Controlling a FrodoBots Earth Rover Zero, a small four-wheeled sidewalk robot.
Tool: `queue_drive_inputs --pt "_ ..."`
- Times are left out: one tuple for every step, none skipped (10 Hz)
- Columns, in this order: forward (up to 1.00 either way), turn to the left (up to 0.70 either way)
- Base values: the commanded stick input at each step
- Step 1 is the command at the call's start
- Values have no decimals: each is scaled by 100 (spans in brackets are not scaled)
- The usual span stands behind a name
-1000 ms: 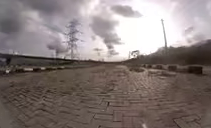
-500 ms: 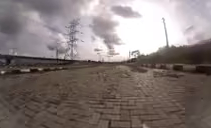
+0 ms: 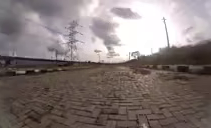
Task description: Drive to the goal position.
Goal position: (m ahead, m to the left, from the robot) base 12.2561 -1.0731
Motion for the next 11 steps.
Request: queue_drive_inputs --pt "100 0" --pt "100 0" --pt "100 0" --pt "100 0" --pt "100 0" --pt "100 0" --pt "100 0" --pt "100 0" --pt "100 0" --pt "100 0" --pt "100 0"
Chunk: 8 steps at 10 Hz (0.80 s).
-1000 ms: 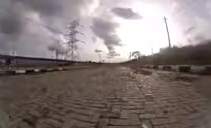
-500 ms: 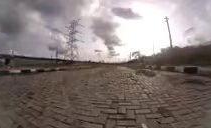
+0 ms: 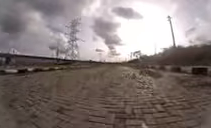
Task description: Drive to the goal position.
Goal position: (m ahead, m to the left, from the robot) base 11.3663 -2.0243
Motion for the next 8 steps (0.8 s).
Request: queue_drive_inputs --pt "100 0" --pt "100 0" --pt "100 0" --pt "100 0" --pt "100 0" --pt "100 0" --pt "100 0" --pt "100 0"
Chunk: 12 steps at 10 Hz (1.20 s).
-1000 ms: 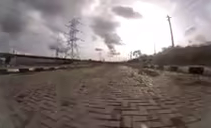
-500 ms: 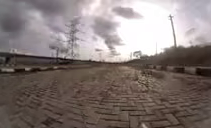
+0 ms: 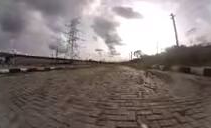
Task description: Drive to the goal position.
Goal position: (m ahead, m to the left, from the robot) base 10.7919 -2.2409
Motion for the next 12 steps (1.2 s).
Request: queue_drive_inputs --pt "100 0" --pt "100 0" --pt "100 0" --pt "100 0" --pt "100 0" --pt "100 0" --pt "100 0" --pt "100 -5" --pt "100 -12" --pt "100 -19" --pt "100 -26" --pt "100 -21"
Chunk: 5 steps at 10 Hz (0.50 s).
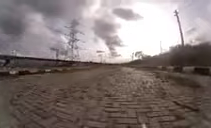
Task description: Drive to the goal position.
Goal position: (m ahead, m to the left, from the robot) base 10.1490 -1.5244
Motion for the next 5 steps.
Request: queue_drive_inputs --pt "100 -14" --pt "100 -6" --pt "100 0" --pt "100 0" --pt "100 -6"
